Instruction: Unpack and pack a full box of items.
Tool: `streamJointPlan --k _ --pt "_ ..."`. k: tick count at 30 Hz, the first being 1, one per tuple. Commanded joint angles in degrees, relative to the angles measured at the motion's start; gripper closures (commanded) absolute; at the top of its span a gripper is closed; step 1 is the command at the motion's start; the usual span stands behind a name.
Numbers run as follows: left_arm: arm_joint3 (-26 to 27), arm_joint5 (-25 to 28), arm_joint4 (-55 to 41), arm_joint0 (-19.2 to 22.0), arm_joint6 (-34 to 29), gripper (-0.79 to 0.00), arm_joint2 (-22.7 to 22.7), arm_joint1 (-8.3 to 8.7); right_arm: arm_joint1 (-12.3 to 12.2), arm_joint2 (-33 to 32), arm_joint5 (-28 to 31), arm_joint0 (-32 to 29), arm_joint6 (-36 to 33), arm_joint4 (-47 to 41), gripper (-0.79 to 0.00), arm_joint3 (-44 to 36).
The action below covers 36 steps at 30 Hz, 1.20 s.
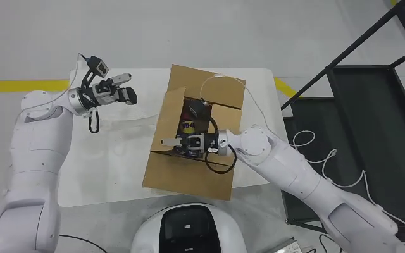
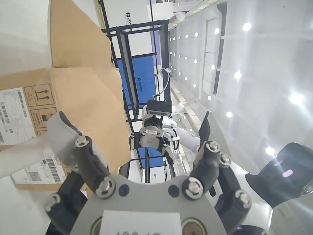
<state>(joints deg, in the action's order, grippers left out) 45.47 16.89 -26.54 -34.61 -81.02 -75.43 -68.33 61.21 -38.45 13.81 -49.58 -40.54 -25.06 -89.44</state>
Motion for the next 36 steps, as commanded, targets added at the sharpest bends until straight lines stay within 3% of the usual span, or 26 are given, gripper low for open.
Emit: streamJointPlan --k 1,12,20,27,36 --pt "0.90 0.45 -1.50 -0.34 0.11 -0.785 -0.95 0.26 1.44 1.88 0.81 1.82 0.26 -1.17 -0.785 0.79" --pt "4.46 -0.53 -9.59 -1.04 -1.12 -0.785 -3.16 0.79 11.44 13.11 1.38 11.58 5.40 -1.35 -0.785 11.98" --pt "-1.26 -3.91 -7.13 2.38 0.40 -0.785 2.70 -0.51 16.55 16.45 1.45 14.18 5.55 0.72 -0.785 18.50" --pt "-8.19 -2.58 -2.73 5.23 2.95 -0.785 6.37 -1.37 15.37 11.92 2.30 11.72 1.91 0.23 -0.785 19.31" --pt "-11.95 -1.38 3.10 5.79 5.11 -0.785 8.91 -1.40 8.83 -1.75 2.65 1.69 -2.78 2.90 -0.785 10.11"
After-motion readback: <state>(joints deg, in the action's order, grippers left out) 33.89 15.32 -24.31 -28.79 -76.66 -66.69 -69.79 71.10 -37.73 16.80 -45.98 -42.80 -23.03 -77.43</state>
